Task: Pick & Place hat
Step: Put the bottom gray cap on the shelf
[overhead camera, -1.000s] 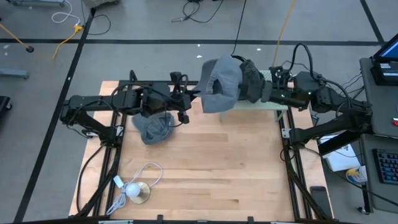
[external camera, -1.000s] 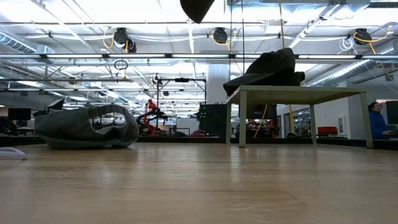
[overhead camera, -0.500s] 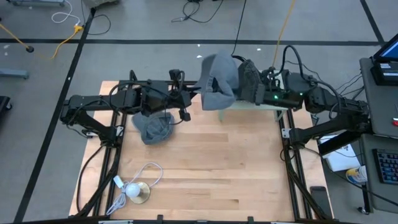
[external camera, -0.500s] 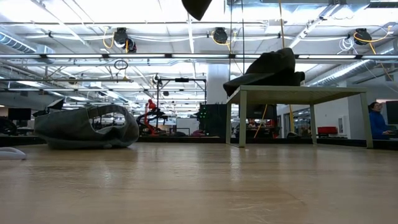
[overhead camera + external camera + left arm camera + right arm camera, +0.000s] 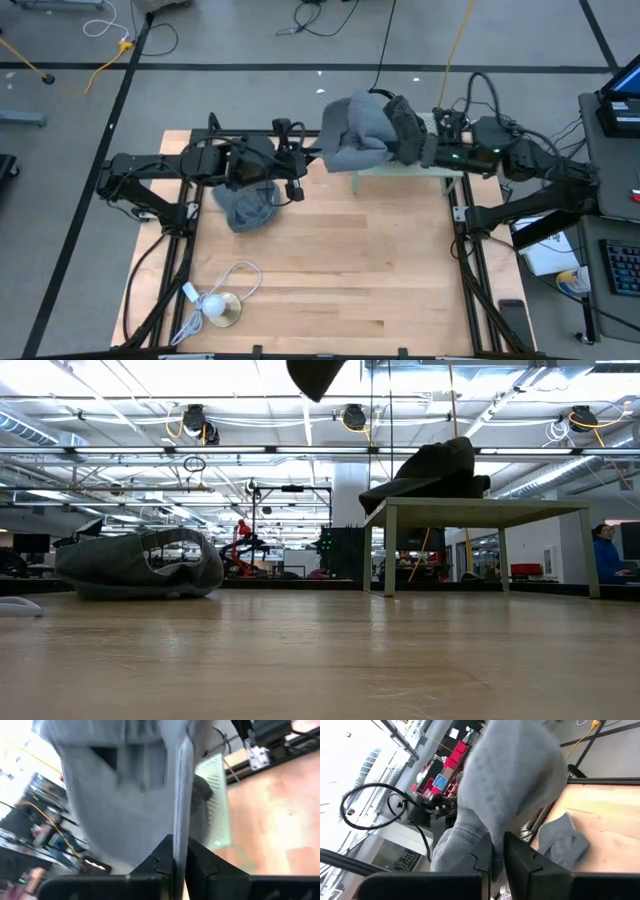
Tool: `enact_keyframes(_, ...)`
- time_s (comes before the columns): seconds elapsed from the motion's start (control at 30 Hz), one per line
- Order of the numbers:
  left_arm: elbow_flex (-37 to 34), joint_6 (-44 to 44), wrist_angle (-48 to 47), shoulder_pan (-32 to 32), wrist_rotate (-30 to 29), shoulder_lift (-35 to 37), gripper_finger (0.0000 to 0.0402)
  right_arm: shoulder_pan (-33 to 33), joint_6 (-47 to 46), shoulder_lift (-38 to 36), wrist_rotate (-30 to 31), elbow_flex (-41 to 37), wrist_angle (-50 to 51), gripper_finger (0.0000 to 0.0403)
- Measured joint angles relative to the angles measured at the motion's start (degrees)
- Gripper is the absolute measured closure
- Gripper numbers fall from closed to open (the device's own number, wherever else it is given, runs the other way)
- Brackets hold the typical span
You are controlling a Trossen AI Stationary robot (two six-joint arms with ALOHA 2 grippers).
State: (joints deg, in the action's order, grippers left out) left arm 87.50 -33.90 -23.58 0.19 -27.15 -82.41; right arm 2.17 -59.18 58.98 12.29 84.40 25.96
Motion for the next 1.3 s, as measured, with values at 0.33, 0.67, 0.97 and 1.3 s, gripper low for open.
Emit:
enact_keyframes(0.33, 0.00, 10.58, -10.15, -0.90, 2.22, 0.00, 0.0317, 2.13, -1.40, -8.14, 1.03, 0.00, 9.20, 0.0384)
enact_keyframes(0.67, 0.00, 13.63, -10.86, -4.11, 2.28, 0.00, 0.0315, 5.40, 9.28, -11.28, 2.96, 2.24, 19.94, 0.0384)
enact_keyframes(0.97, 0.00, 15.77, -10.62, -5.65, 2.29, 0.00, 0.0314, 7.59, 25.04, -5.71, 9.78, 15.37, 37.42, 0.0384)
enact_keyframes(1.3, 0.00, 19.46, -10.52, -5.71, 3.24, 0.00, 0.0314, 10.93, 41.85, 3.13, 15.84, 28.57, 45.78, 0.0384)
